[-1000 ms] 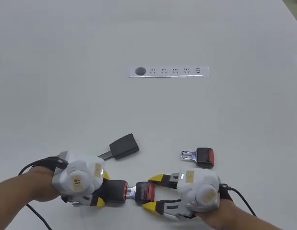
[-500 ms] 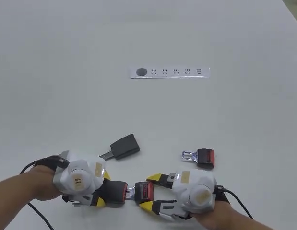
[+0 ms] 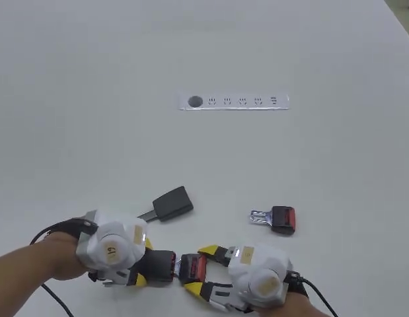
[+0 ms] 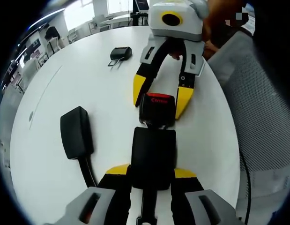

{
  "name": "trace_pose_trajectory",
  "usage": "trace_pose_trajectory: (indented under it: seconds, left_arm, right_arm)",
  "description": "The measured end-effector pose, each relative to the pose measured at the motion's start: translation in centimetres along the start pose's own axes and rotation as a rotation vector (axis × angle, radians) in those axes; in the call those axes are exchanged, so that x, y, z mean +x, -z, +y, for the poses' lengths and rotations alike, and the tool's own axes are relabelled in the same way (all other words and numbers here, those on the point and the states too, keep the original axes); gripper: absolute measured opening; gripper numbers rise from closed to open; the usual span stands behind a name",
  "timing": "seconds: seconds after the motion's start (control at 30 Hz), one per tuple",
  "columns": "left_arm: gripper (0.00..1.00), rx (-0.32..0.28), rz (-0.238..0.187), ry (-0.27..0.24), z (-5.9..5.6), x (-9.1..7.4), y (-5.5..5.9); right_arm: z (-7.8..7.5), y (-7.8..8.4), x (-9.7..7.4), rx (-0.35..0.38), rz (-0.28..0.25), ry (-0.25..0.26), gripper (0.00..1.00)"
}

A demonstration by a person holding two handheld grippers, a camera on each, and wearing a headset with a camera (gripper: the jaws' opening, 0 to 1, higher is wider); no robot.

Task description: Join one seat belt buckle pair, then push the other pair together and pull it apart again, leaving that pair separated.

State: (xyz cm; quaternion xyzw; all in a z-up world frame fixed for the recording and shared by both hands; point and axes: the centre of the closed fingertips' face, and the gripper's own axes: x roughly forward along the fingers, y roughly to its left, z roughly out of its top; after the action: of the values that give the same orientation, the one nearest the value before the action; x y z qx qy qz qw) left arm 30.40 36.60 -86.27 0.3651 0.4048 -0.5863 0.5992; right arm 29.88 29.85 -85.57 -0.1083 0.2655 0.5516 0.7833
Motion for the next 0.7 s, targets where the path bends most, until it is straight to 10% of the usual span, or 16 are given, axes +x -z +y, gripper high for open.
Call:
trace_pose_trajectory:
  seconds: [0.7]
  left_arm:
    - [0.34,0.0,-0.001,-0.008,0.06,0.01,-0.01]
  right_arm:
    - [0.04,-0.47,0.49,-0.006,0.022,0.008,0.37]
